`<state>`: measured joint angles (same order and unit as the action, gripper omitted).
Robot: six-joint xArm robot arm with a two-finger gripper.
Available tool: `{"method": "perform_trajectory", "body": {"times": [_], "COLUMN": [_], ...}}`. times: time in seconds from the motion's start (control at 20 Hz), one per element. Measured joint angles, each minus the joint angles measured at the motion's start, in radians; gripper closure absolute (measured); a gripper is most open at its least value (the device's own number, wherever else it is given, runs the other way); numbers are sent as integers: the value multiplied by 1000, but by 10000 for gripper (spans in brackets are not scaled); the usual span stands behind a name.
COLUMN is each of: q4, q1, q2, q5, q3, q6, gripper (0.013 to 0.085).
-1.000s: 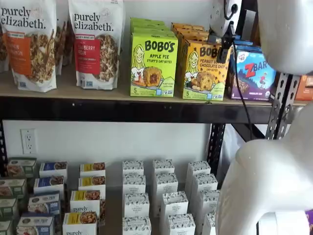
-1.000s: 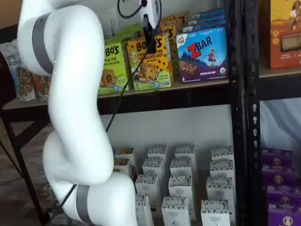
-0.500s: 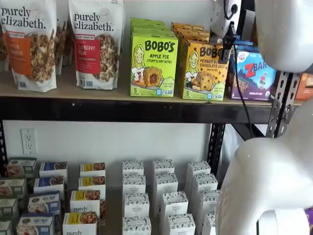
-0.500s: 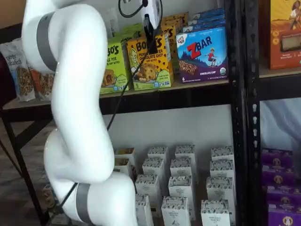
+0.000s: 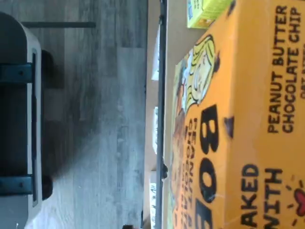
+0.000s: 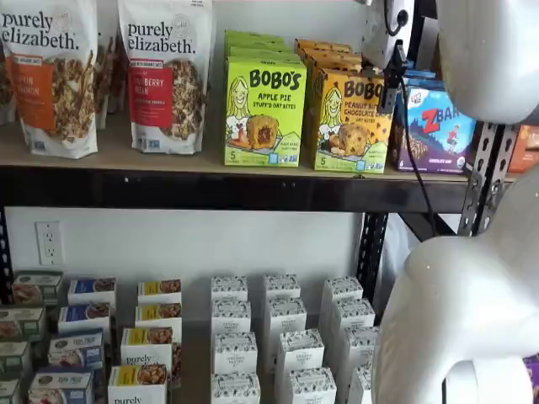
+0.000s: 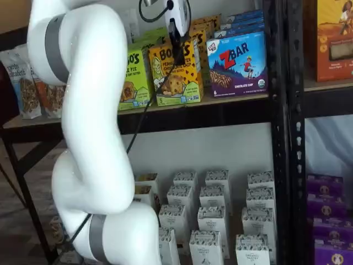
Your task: Pick up the orange box on the top shelf, the fifth box from the left
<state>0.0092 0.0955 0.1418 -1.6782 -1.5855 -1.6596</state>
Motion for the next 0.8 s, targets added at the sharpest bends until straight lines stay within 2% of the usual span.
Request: {"method": "perform_trajectory", "body": {"times": [0.05, 0.15, 0.2, 0.25, 0.4, 0.45, 0.5, 0.55, 0.6, 0.75, 0.8], "q4": [-1, 2, 5, 7, 12, 14, 15, 17, 20, 32, 36], "q1": [0, 1, 3, 4, 8, 10, 11, 13, 14, 20, 22], "q2": [0, 1, 2, 3, 4, 5, 5, 5, 5, 5, 5], "q5": [-1, 0, 1, 1, 4, 4, 4, 4, 4, 5, 4], "q3": [1, 5, 6, 8, 12, 12, 12, 12, 12, 11, 10], "q6": [0, -1, -2, -3, -6, -7, -8, -10, -11, -15, -16], "gripper": [130, 210, 210, 250, 290, 330, 330, 370, 370, 450, 450]}}
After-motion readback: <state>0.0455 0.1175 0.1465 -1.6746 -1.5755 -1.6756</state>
